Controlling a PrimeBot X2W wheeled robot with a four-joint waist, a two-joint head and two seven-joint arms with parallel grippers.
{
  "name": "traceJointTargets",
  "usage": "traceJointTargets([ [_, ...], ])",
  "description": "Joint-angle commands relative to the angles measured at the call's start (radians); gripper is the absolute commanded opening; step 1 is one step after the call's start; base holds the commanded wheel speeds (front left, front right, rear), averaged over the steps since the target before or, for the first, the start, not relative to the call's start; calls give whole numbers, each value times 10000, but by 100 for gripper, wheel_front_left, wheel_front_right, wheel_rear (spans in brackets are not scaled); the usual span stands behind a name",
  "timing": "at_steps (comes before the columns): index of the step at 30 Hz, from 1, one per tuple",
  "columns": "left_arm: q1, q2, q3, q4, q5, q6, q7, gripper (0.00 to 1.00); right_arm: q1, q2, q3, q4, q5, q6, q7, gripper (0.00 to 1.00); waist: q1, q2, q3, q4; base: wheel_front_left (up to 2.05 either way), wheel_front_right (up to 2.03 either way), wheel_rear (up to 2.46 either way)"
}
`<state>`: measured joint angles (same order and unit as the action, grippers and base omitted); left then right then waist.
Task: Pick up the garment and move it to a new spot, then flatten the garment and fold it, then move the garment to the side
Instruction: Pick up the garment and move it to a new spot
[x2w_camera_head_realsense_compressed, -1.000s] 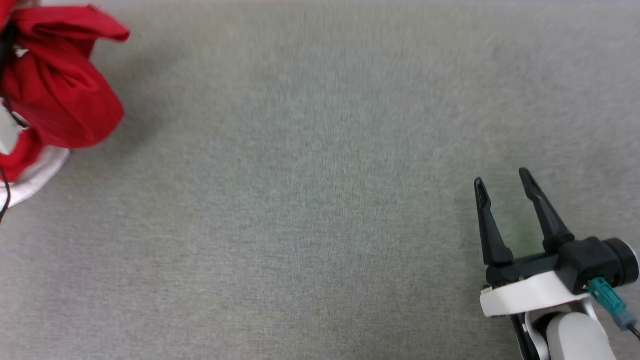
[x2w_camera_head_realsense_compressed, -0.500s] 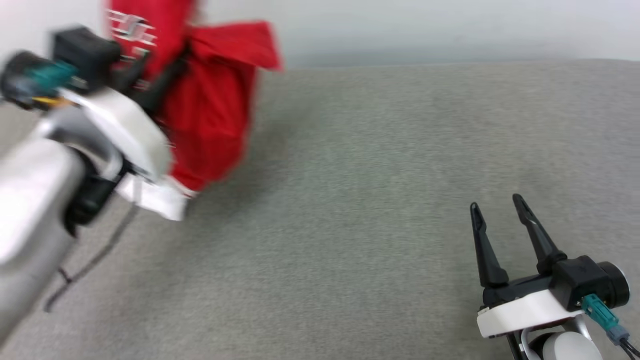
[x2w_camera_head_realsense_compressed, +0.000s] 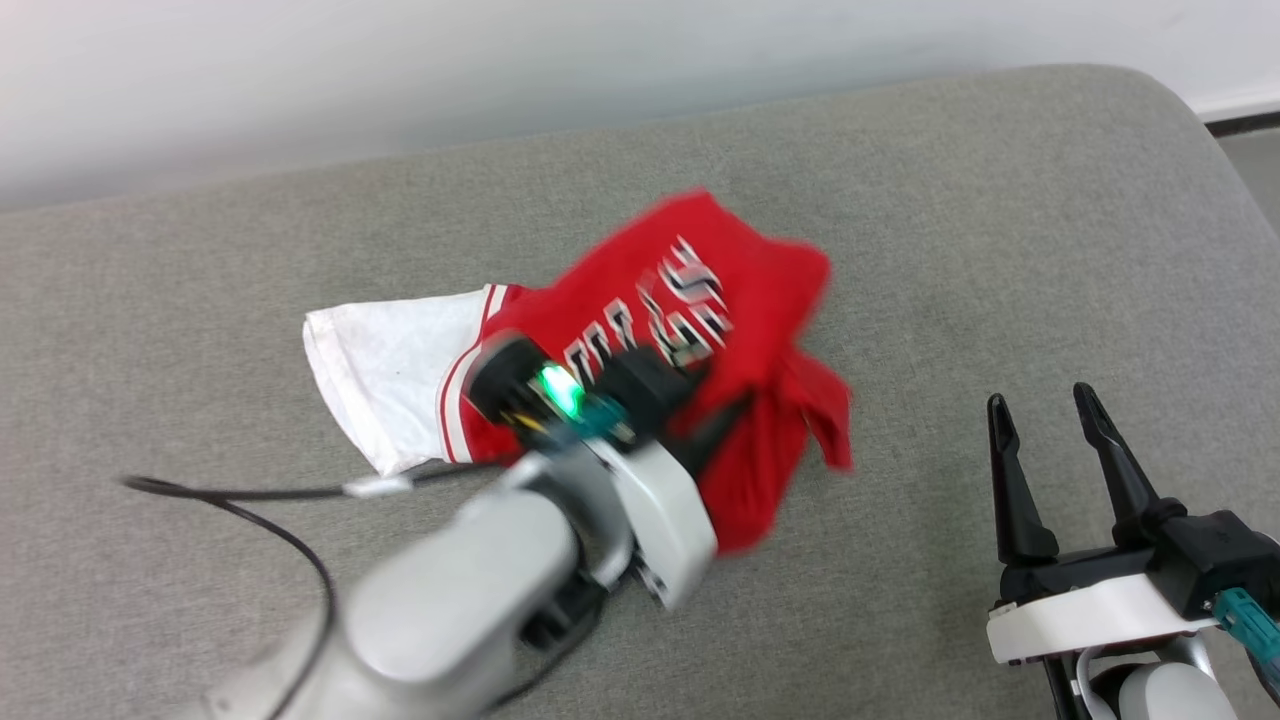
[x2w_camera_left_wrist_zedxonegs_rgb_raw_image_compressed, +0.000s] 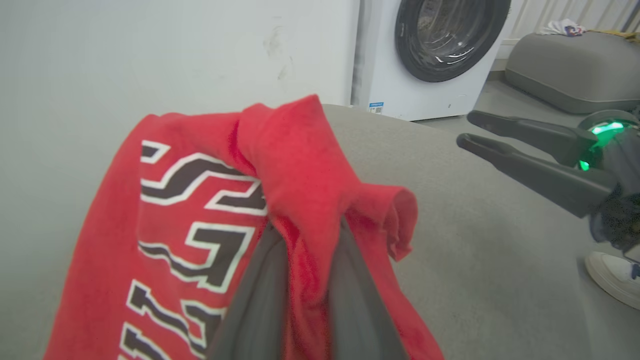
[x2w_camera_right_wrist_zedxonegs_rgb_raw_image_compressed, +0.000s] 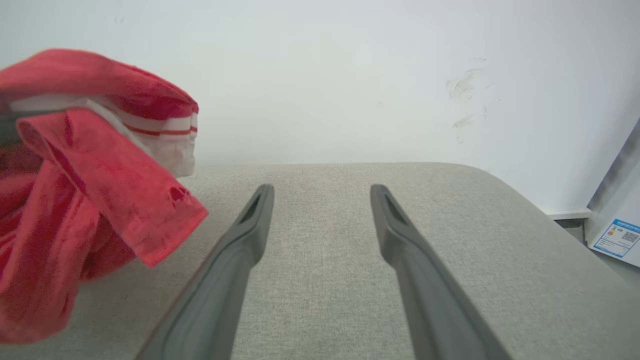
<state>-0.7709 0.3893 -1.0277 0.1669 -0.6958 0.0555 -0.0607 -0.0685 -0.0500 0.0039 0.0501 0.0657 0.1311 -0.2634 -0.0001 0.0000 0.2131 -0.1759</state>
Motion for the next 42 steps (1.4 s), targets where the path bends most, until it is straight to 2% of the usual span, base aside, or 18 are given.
traceJointTargets([
  [1,176,-165,-210,243,142,-31,-40,84,-65,-5,0,-34,30,-7,-21,100,1,0,117,-106,0,0,0],
  [2,301,-397,-473,532,226,-97,17,100,-74,-5,1,-21,38,-7,-21,100,1,0,142,-129,0,0,0],
  [6,645,-1042,-955,1152,280,-332,-347,100,-75,-8,-79,13,134,-7,-19,100,1,0,177,-72,0,0,0],
  [11,674,-968,-739,1535,349,-281,-1038,100,32,-8,-214,55,-27,-7,-19,100,1,0,-29,369,0,0,0],
  [17,775,-236,355,1552,181,169,-1861,100,150,-10,-330,78,-254,-7,-21,100,1,0,-619,986,0,0,0],
  [21,1230,542,1419,1234,119,602,-2028,100,277,-10,-445,-18,-354,-7,-19,100,1,0,-970,1326,0,0,0],
  [26,2543,1341,3221,40,395,1126,-2041,100,438,-10,-492,-118,-595,-7,-19,100,1,0,-1213,1683,0,0,0],
  [29,3618,1603,4302,-782,692,1306,-2044,100,575,-10,-661,-227,-665,-7,-19,100,1,0,-1249,1898,0,0,0],
  [33,5127,1432,5372,-1620,1202,1293,-2046,100,638,-8,-731,-362,-697,-7,-19,100,1,0,-1226,2067,0,0,0],
  [38,6709,678,6340,-1976,1756,1009,-2048,100,593,-10,-613,-486,-664,-7,-19,100,1,0,-1191,2107,0,0,0],
  [42,7386,-55,6791,-2075,2452,659,-2048,100,661,-10,-556,-523,-664,-7,-19,100,1,0,-1198,2108,0,0,0],
])
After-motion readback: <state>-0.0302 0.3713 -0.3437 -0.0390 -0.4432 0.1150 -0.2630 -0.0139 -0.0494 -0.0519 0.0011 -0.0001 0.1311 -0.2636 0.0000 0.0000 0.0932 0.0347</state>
